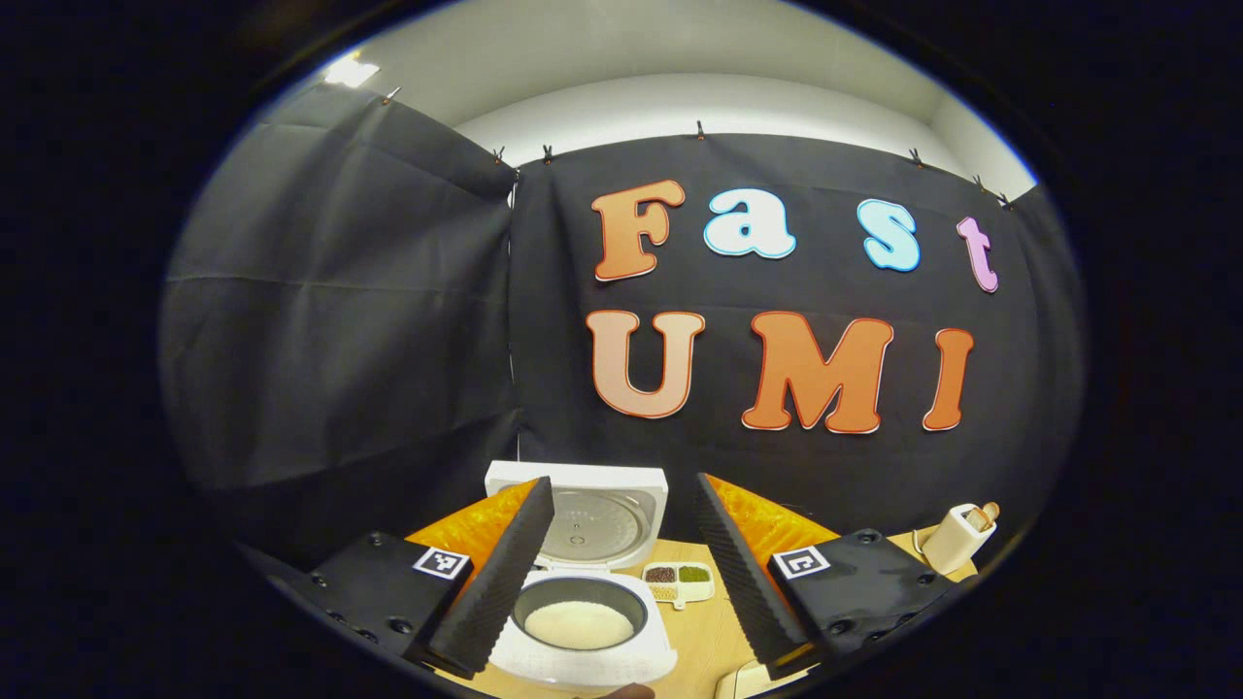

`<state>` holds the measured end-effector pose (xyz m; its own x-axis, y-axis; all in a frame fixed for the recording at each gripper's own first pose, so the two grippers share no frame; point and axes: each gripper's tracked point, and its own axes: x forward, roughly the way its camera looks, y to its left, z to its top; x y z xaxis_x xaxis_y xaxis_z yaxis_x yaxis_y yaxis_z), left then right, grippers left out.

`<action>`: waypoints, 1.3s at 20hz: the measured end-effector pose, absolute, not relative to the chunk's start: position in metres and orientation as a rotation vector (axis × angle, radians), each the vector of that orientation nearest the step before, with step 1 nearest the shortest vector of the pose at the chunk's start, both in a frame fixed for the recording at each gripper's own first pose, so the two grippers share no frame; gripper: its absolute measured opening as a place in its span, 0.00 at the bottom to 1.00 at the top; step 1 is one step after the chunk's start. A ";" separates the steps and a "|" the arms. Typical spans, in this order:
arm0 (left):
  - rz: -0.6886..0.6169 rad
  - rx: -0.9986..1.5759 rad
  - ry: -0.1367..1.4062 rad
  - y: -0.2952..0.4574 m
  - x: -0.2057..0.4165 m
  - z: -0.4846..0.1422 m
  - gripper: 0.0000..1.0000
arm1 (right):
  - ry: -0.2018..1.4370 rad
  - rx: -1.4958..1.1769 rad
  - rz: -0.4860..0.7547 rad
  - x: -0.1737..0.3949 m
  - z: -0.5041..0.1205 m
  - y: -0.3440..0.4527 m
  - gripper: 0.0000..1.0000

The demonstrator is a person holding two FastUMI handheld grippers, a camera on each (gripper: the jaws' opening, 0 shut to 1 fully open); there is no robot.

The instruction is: Close the left gripper, press the button to open the rice cooker; take a wooden spoon from the chopstick holder with the right hand, scoop a spoonful of rice and pour it into the rice cooker, then put the wooden spoon back into the chopstick holder.

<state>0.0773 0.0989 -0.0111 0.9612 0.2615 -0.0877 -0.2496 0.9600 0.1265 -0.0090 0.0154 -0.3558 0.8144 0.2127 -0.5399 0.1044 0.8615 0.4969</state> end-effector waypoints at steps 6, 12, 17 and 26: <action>0.302 0.073 0.129 0.155 0.154 0.018 0.99 | 0.454 0.435 -0.005 -0.004 -0.262 -0.020 0.93; 0.309 -0.113 0.331 0.200 0.241 -0.034 0.98 | 0.371 0.398 -0.044 -0.017 -0.199 -0.043 0.94; 0.372 -0.057 0.550 0.235 0.295 -0.094 1.00 | 0.345 0.322 -0.092 -0.034 -0.178 -0.062 0.94; 0.437 0.040 0.914 0.244 0.284 -0.168 1.00 | 0.328 0.309 -0.087 -0.032 -0.166 -0.066 0.94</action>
<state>0.2844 0.2444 -0.1680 0.5295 0.3824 -0.7573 -0.3487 0.9119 0.2166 -0.0325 -0.0664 -0.1660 0.9434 -0.0342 -0.3298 0.1339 0.9492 0.2846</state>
